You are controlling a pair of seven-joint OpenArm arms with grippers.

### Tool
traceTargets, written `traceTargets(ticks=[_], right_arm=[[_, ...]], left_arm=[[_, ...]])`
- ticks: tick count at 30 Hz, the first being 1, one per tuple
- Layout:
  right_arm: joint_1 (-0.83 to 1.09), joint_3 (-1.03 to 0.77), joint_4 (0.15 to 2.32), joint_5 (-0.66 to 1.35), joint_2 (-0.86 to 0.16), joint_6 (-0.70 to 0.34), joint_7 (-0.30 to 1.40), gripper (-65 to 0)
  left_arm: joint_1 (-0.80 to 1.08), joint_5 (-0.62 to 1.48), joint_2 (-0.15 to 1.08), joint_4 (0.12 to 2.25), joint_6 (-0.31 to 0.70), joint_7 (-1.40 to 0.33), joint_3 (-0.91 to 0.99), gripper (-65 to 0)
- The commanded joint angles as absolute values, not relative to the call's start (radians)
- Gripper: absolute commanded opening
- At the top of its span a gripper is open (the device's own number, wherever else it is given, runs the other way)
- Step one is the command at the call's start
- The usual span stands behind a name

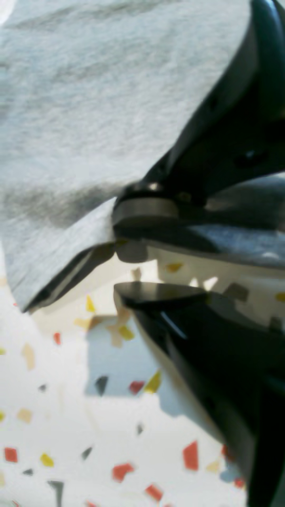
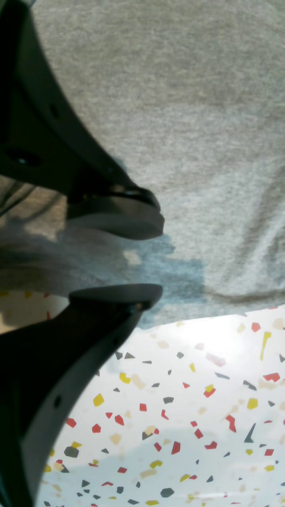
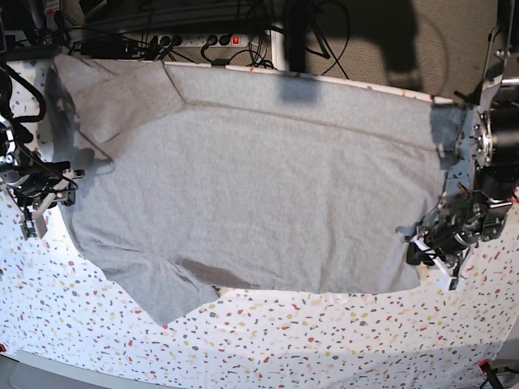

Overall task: Fold the T-shirt properly
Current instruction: 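Move both grippers along the shirt sides toward the hem, then grasp the shirt's side edges near the hem with both grippers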

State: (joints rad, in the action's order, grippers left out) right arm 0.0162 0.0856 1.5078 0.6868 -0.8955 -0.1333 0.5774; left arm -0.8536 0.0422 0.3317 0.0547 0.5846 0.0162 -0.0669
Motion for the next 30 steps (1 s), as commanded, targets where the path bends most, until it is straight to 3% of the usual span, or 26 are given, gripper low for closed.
traceTargets(ticks=[1, 12, 15, 20, 26, 30], right_arm=[[-0.002, 0.073, 1.52, 0.685, -0.923, -0.137, 0.561, -41.4], [-0.002, 0.073, 1.52, 0.685, -0.923, -0.139, 0.561, -41.4], [-0.002, 0.073, 1.52, 0.685, -0.923, -0.139, 0.562, -41.4], [-0.002, 0.073, 1.52, 0.685, -0.923, -0.143, 0.566, -41.4], [-0.002, 0.073, 1.52, 0.684, -0.923, -0.143, 0.566, -41.4], [-0.002, 0.073, 1.52, 0.685, -0.923, -0.143, 0.565, -41.4]], left_arm=[[-0.912, 0.052, 0.347, 0.073, 0.585, 0.045, -0.066, -43.3], [-0.942, 0.053, 0.402, 0.073, 0.553, -0.002, -0.066, -43.3], [-0.942, 0.091, 0.396, 0.073, 0.643, -0.036, -0.066, -42.9], [-0.942, 0.101, 0.38, 0.073, 0.651, -0.038, -0.066, -41.8], [-0.91, 0.102, 0.381, 0.073, 0.523, -0.028, -0.066, -41.8], [-0.884, 0.107, 0.377, 0.073, 0.534, -0.012, -0.066, -41.8]])
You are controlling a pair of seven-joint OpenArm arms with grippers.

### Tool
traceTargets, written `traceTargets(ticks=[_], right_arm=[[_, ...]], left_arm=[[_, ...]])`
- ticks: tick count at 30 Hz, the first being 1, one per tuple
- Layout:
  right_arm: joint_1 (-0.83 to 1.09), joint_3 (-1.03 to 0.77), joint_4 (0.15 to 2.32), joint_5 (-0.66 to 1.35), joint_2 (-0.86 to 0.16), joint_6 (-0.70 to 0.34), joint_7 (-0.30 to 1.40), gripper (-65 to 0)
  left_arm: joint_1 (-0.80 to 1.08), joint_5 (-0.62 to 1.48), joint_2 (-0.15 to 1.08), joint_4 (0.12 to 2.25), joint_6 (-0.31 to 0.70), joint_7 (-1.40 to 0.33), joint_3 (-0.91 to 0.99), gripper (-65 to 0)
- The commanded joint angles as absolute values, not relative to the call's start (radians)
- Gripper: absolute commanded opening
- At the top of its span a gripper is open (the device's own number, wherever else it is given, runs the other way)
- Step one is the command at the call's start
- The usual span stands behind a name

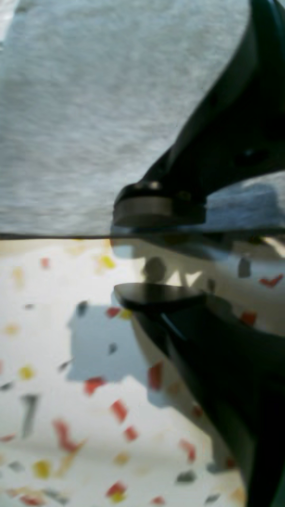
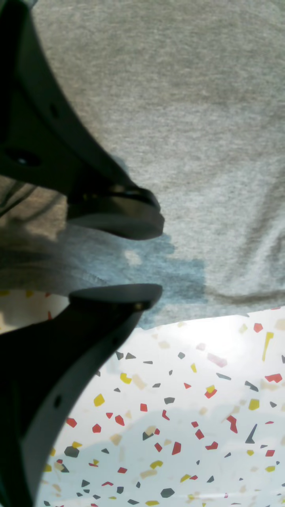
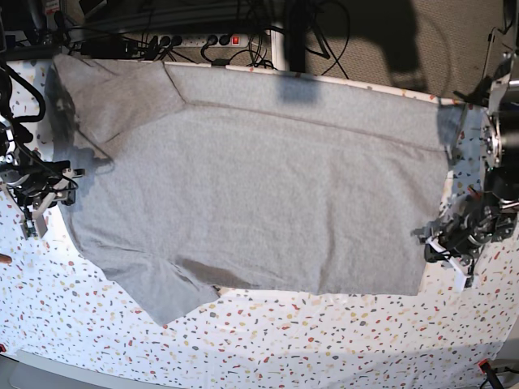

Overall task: Fold the T-shirt properly
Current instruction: 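Grasp the shirt's side edges near the hem with both grippers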

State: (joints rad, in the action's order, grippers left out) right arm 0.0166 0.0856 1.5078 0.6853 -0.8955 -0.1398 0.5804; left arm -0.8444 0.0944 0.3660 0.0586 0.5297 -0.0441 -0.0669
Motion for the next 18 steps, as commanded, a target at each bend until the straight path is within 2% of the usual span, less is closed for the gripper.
traceTargets(ticks=[1, 11, 14, 18], right_arm=[[-0.002, 0.073, 1.52, 0.685, -0.923, -0.143, 0.565, -41.4], [-0.002, 0.073, 1.52, 0.685, -0.923, -0.143, 0.566, -41.4], [-0.002, 0.073, 1.52, 0.685, -0.923, -0.143, 0.566, -41.4], [-0.002, 0.073, 1.52, 0.684, -0.923, -0.143, 0.565, -41.4]], left_arm=[[-0.882, 0.109, 0.376, 0.073, 0.551, -0.003, -0.066, -41.8], [-0.884, 0.14, 0.377, 0.073, 0.57, -0.004, -0.066, -41.8], [-0.884, 0.142, 0.377, 0.073, 0.625, -0.004, -0.066, -41.8], [-0.883, 0.16, 0.369, 0.073, 0.625, -0.006, -0.066, -41.8]])
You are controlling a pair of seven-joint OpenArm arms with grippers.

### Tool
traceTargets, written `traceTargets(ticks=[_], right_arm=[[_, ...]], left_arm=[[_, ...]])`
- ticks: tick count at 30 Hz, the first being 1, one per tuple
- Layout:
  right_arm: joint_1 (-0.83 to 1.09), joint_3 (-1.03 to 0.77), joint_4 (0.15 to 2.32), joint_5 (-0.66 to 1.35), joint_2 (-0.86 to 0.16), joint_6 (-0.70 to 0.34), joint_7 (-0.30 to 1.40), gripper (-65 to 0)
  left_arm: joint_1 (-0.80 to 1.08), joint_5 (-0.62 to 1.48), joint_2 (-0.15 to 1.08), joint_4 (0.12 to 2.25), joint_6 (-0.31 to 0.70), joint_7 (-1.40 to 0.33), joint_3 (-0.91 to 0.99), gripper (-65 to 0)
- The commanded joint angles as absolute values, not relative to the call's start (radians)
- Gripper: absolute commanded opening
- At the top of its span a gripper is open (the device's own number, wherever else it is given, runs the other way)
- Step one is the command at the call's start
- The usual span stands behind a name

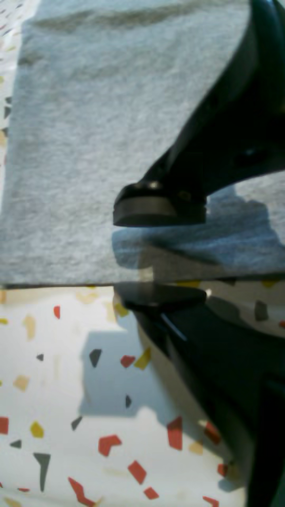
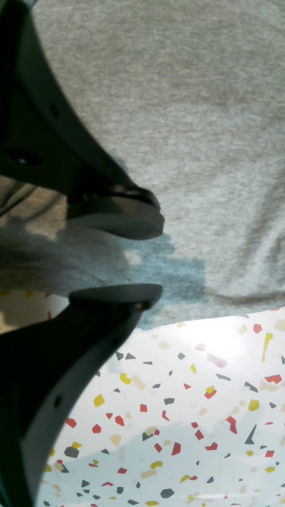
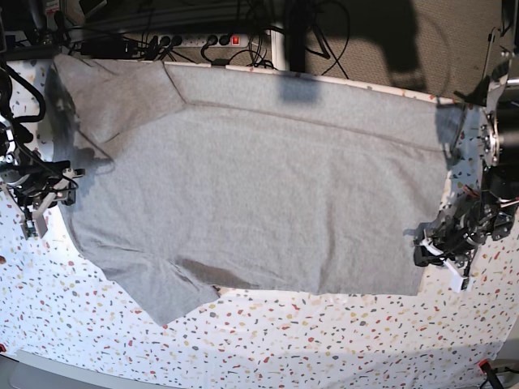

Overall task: Fold the T-shirt properly
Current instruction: 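Grasp the shirt's side edges near the hem with both grippers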

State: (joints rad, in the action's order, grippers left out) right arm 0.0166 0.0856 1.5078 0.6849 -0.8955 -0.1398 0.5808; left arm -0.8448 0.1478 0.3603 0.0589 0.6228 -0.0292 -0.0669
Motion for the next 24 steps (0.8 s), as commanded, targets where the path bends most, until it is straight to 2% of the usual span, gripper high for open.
traceTargets(ticks=[1, 5, 13, 16, 18, 21, 24], right_arm=[[-0.002, 0.073, 1.52, 0.684, -0.923, -0.143, 0.566, -41.4], [-0.002, 0.073, 1.52, 0.683, -0.923, -0.144, 0.567, -41.4], [-0.002, 0.073, 1.52, 0.681, -0.923, -0.144, 0.565, -41.4], [-0.002, 0.073, 1.52, 0.682, -0.923, -0.145, 0.566, -41.4], [-0.002, 0.073, 1.52, 0.682, -0.923, -0.147, 0.566, -41.4], [-0.002, 0.073, 1.52, 0.682, -0.923, -0.152, 0.566, -41.4], [-0.002, 0.073, 1.52, 0.682, -0.923, -0.152, 0.566, -41.4]], left_arm=[[-0.883, 0.155, 0.365, 0.073, 0.611, -0.009, -0.066, -41.8], [-0.87, 0.093, 0.354, 0.073, 0.522, -0.006, -0.066, -41.8], [-0.827, 0.086, 0.332, 0.073, 0.523, 0.007, -0.066, -41.8], [-0.825, 0.081, 0.32, 0.073, 0.528, -0.018, -0.066, -43.9], [-0.826, 0.052, 0.312, 0.073, 0.541, -0.035, -0.066, -47.2], [-0.826, 0.025, 0.31, 0.073, 0.599, -0.038, -0.066, -55.8], [-0.826, 0.026, 0.311, 0.073, 0.603, -0.046, -0.066, -63.1]])
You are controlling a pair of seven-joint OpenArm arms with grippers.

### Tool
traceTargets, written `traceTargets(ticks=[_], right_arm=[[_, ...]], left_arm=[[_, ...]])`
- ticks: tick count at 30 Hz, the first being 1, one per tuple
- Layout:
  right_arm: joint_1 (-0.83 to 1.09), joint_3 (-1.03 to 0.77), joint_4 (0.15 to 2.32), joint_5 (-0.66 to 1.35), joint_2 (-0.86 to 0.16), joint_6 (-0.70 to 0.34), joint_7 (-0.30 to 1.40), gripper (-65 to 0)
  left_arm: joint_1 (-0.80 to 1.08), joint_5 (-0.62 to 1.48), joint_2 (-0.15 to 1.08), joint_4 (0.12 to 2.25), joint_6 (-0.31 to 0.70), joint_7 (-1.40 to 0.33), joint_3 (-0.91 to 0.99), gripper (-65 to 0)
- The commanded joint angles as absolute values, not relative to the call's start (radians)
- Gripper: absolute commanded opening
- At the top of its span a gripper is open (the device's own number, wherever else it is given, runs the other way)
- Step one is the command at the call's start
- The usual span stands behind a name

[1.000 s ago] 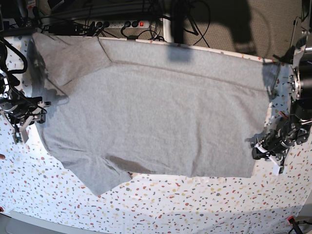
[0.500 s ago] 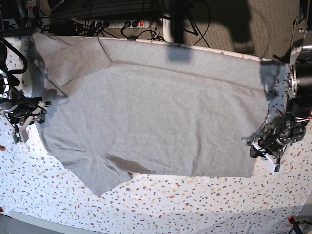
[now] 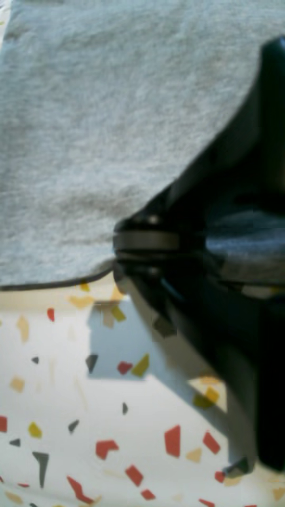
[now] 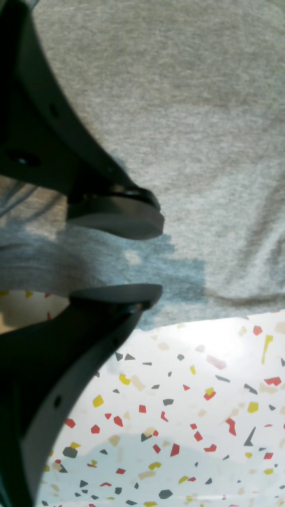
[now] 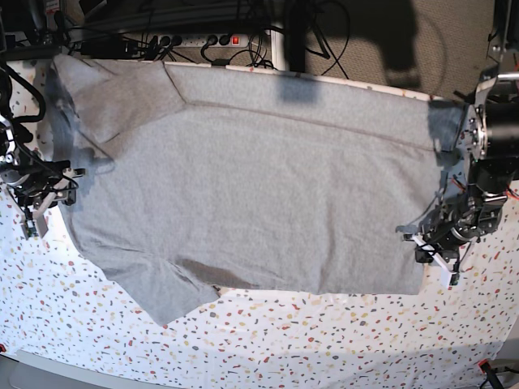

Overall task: Fold the T-shirt properly
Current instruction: 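Grasp the shirt's side edges near the hem with both grippers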

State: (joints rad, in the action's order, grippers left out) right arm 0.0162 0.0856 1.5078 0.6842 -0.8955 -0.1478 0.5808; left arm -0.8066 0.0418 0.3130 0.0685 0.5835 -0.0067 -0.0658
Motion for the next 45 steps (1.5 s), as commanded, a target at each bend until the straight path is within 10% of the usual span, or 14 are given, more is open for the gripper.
traceTargets(ticks=[1, 18, 33, 45], right_arm=[[-0.002, 0.073, 1.52, 0.682, -0.923, -0.152, 0.566, -41.4], [-0.03, 0.075, 1.52, 0.719, -0.938, -0.205, 0.449, -41.4], [-0.528, 0.49, 1.075, 0.876, -0.985, -0.184, 0.506, -41.4], [-0.913, 0.772, 0.387, 0.795, -0.659, -0.33, 0.41, -41.4]], left_arm=[[-0.826, 0.026, 0.311, 0.073, 0.603, -0.05, -0.066, -64.2], [-0.826, 0.027, 0.311, 0.073, 0.603, 0.076, -0.066, -65.0], [-0.826, 0.027, 0.311, 0.073, 0.602, 0.077, -0.066, -65.0], [-0.826, 0.026, 0.311, 0.073, 0.598, 0.129, -0.066, -65.0]])
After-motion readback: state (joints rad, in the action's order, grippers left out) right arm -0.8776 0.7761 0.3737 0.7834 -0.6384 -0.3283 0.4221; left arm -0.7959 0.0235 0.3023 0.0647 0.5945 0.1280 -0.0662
